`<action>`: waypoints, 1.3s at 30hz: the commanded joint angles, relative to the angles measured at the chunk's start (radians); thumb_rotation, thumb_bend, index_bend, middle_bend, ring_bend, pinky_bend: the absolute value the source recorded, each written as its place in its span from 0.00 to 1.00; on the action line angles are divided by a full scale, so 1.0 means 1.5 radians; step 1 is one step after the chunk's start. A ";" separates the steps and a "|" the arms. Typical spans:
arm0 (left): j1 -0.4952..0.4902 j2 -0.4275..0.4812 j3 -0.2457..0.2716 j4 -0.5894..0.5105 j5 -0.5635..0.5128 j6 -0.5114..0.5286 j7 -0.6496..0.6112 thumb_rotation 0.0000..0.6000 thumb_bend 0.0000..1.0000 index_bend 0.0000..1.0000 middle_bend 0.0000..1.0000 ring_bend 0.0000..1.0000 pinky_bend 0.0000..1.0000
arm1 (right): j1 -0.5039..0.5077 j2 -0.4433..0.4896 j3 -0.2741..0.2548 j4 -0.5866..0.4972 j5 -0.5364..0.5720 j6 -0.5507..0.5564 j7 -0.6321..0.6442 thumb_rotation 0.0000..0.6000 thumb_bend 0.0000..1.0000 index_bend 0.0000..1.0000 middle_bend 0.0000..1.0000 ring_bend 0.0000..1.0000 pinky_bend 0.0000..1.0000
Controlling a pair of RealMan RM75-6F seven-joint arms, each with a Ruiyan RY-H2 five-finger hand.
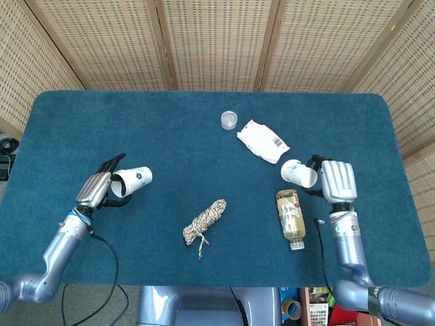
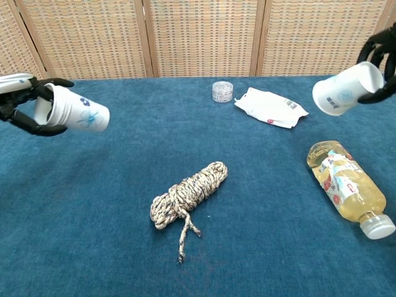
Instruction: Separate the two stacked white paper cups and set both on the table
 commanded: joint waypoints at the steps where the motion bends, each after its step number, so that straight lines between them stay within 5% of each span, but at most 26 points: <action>1: 0.025 0.015 0.019 -0.033 -0.015 0.037 0.088 1.00 0.35 0.47 0.00 0.00 0.00 | -0.018 0.003 -0.010 0.001 -0.018 -0.003 0.002 1.00 0.30 0.70 0.49 0.42 0.70; 6: 0.038 0.012 0.022 -0.042 -0.016 0.061 0.148 1.00 0.35 0.07 0.00 0.00 0.00 | -0.039 0.005 -0.015 0.009 -0.047 -0.010 0.026 1.00 0.30 0.54 0.30 0.21 0.54; 8: 0.043 0.006 0.023 -0.039 -0.015 0.074 0.172 1.00 0.35 0.01 0.00 0.00 0.00 | -0.045 0.003 -0.017 0.014 -0.057 -0.015 0.032 1.00 0.28 0.46 0.21 0.13 0.47; 12: 0.054 -0.006 0.020 -0.038 -0.016 0.097 0.213 1.00 0.29 0.00 0.00 0.00 0.00 | -0.055 0.005 -0.018 0.025 -0.070 -0.022 0.034 1.00 0.23 0.30 0.02 0.00 0.30; 27: 0.078 0.008 0.000 -0.068 -0.002 0.139 0.263 1.00 0.19 0.00 0.00 0.00 0.00 | -0.088 0.037 -0.006 -0.003 -0.115 -0.015 0.041 1.00 0.13 0.19 0.00 0.00 0.15; 39: 0.205 0.083 0.119 -0.112 0.171 0.273 0.298 1.00 0.19 0.00 0.00 0.00 0.00 | -0.204 0.060 -0.103 0.034 -0.293 0.100 0.076 1.00 0.12 0.15 0.00 0.00 0.07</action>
